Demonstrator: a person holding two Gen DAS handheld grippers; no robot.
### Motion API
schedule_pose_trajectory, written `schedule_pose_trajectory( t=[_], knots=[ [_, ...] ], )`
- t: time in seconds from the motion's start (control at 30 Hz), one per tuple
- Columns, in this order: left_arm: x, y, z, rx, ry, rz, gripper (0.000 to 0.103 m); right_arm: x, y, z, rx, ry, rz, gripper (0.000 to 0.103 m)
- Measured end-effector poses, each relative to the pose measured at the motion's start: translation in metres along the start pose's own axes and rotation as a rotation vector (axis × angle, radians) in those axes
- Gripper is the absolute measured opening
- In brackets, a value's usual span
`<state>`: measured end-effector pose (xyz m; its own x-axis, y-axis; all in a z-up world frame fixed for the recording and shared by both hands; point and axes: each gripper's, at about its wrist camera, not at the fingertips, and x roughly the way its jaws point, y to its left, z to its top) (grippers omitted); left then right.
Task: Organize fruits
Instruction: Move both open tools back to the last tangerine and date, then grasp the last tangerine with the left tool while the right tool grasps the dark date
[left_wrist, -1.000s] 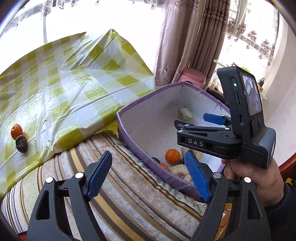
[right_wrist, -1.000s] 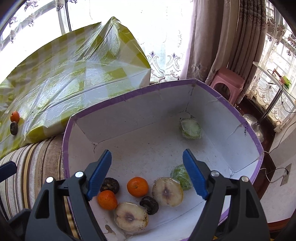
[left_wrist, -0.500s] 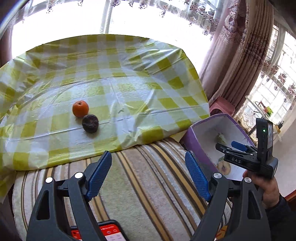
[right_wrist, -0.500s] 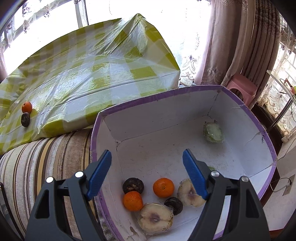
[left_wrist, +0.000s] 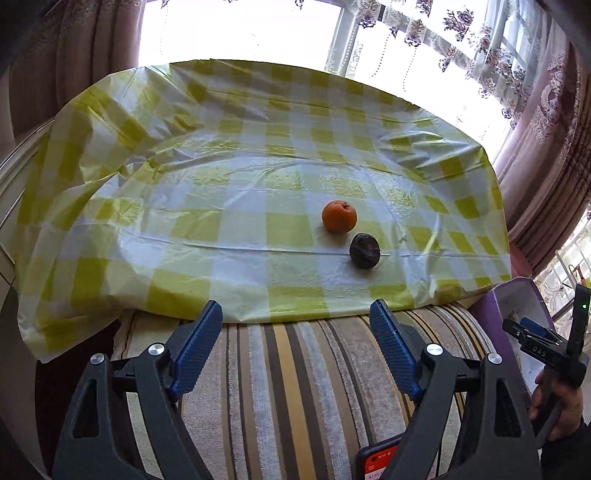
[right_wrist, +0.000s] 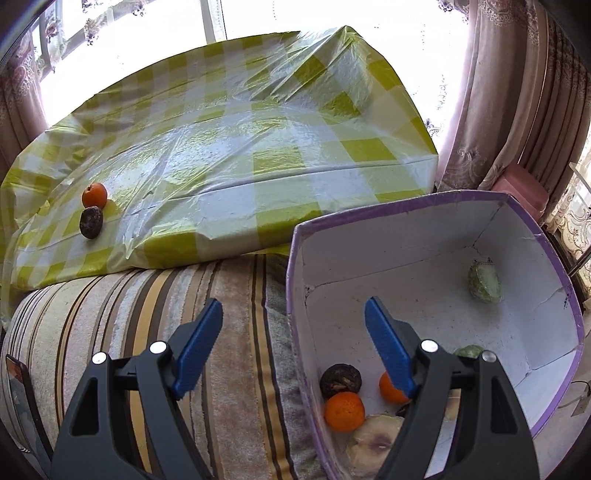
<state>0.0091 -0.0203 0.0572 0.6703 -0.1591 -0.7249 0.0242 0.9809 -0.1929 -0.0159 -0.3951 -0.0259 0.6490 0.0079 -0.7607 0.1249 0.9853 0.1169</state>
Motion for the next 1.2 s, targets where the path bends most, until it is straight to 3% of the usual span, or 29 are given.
schedule_pose_trajectory(
  t=[0.43, 0.73, 1.2],
  knots=[
    [0.026, 0.022, -0.008, -0.016, 0.049, 0.006, 0.076, 0.010, 0.060, 0.015, -0.083, -0.036, 0.091, 0.079],
    [0.055, 0.020, -0.007, 0.008, 0.092, -0.049, 0.064, 0.031, 0.095, 0.026, -0.107, -0.010, 0.184, 0.079],
    [0.125, -0.020, 0.071, 0.128, 0.116, -0.210, 0.056, 0.059, 0.197, 0.057, -0.295, -0.004, 0.289, 0.079]
  ],
)
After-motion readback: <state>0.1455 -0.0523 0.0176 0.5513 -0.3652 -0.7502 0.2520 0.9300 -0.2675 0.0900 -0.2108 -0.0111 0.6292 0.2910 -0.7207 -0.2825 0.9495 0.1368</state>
